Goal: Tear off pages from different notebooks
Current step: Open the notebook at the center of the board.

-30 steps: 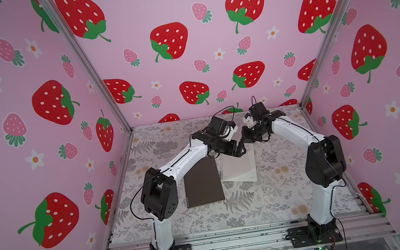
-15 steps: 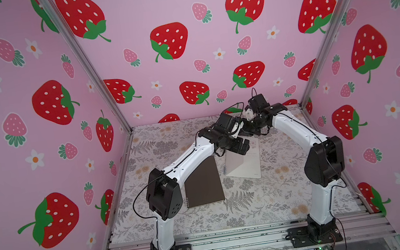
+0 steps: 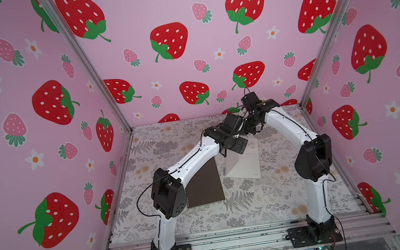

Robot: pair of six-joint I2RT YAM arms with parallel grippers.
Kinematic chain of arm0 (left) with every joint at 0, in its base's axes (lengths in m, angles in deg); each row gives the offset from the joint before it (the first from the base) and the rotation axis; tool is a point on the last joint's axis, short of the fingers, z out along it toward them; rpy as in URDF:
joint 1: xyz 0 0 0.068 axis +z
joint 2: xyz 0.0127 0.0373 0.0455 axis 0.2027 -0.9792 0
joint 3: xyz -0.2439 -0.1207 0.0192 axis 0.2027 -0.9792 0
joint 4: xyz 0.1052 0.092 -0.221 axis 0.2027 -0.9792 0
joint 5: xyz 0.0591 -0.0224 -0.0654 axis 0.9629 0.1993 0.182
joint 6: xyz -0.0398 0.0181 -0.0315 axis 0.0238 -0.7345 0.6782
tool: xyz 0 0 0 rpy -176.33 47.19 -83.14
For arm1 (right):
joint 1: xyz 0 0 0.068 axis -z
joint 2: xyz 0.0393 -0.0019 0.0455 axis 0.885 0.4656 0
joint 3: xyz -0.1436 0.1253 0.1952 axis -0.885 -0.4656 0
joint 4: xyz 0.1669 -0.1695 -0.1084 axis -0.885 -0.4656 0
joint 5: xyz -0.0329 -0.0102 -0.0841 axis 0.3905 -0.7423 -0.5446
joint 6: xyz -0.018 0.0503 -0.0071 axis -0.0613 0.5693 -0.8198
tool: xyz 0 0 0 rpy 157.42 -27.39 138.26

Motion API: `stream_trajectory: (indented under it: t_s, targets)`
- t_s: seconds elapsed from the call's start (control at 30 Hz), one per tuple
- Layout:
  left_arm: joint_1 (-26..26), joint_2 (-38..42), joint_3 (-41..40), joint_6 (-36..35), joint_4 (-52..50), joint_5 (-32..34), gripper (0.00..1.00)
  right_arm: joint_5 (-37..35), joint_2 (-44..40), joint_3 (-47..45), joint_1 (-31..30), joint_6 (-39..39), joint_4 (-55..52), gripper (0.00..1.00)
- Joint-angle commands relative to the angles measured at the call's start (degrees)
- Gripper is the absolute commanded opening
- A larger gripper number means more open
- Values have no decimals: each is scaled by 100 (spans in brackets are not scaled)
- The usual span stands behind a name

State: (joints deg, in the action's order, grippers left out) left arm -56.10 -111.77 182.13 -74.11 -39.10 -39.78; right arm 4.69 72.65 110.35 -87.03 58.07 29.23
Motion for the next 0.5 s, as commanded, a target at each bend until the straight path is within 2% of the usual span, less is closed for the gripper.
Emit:
stream_trajectory:
  t_s: [0.0,0.2,0.33,0.47]
  targets:
    - [-248,-212,-138,-313,-383,216,86,123,-65,303,-186,340,22,0]
    - [-454,-168,-386,-492,-369,545,82,227,156,829,-186,650,-40,0]
    - [-528,-149,-603,-573,-335,788,68,357,292,1014,-185,887,-71,0]
    - [-544,-128,-748,-583,-295,900,61,415,315,1038,-186,951,1,0]
